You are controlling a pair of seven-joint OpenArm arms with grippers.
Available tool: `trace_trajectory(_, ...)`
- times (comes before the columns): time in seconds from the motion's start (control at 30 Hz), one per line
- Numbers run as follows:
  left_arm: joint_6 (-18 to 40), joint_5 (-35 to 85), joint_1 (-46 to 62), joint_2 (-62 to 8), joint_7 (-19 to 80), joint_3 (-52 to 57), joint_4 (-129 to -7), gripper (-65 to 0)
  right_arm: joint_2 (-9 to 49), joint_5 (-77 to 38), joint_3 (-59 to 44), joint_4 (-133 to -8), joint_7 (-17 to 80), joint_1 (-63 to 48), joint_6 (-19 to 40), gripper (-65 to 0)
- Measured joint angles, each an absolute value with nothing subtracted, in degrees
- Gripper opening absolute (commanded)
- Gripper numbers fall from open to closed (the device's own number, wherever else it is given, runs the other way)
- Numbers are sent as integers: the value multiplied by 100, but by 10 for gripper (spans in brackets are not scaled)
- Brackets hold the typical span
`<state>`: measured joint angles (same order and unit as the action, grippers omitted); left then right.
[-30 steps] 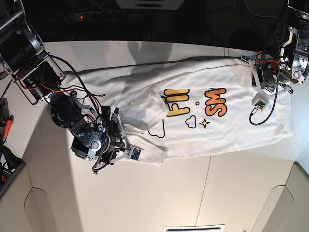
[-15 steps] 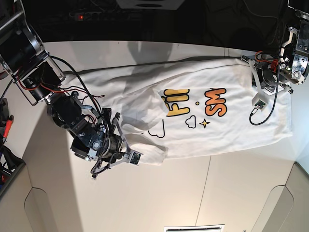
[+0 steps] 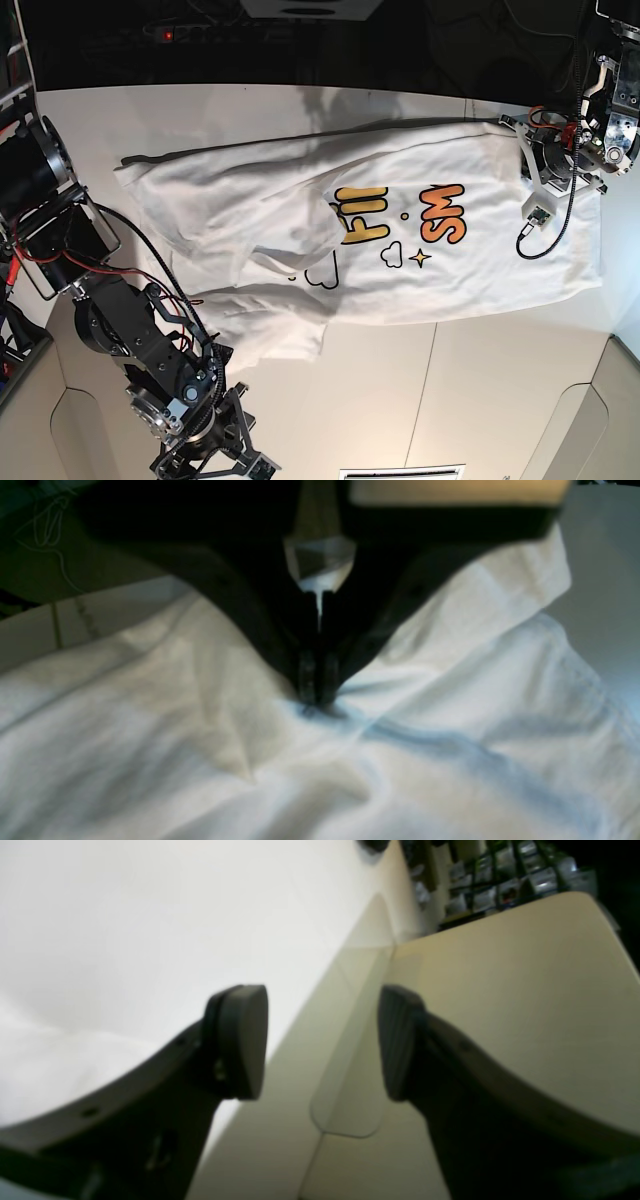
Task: Layout the t-shirt on the table in an organized manner, then fold the t-shirt properly
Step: 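Drag the hem with the right gripper to spread the shirt flat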
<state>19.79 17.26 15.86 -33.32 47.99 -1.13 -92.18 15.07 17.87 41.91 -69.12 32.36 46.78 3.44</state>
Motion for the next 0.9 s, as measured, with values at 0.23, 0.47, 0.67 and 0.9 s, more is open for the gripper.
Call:
trace_trajectory(0.23,1979,1723,1586,-3332,4799,-110,-9218,-650,1509,1789,4191,-6912,3476,4458,338,-309)
trace_trajectory(0.47,2023,1710,1588,-3332,4799,-110,-9218,-650,1498,1647,3238,-6910,3699,3798,-224,-392)
trace_trajectory(0.67,2064,1723,1586,-3334,4799,-110,-9218,-650,1347,-491,950,-6012,3437,3612,880,-268)
trace_trajectory(0.9,2215,1723,1584,-3334,4794,-113,-9218,-650,1094,-1857,-1063,-3492,3417,4224,2493,-268)
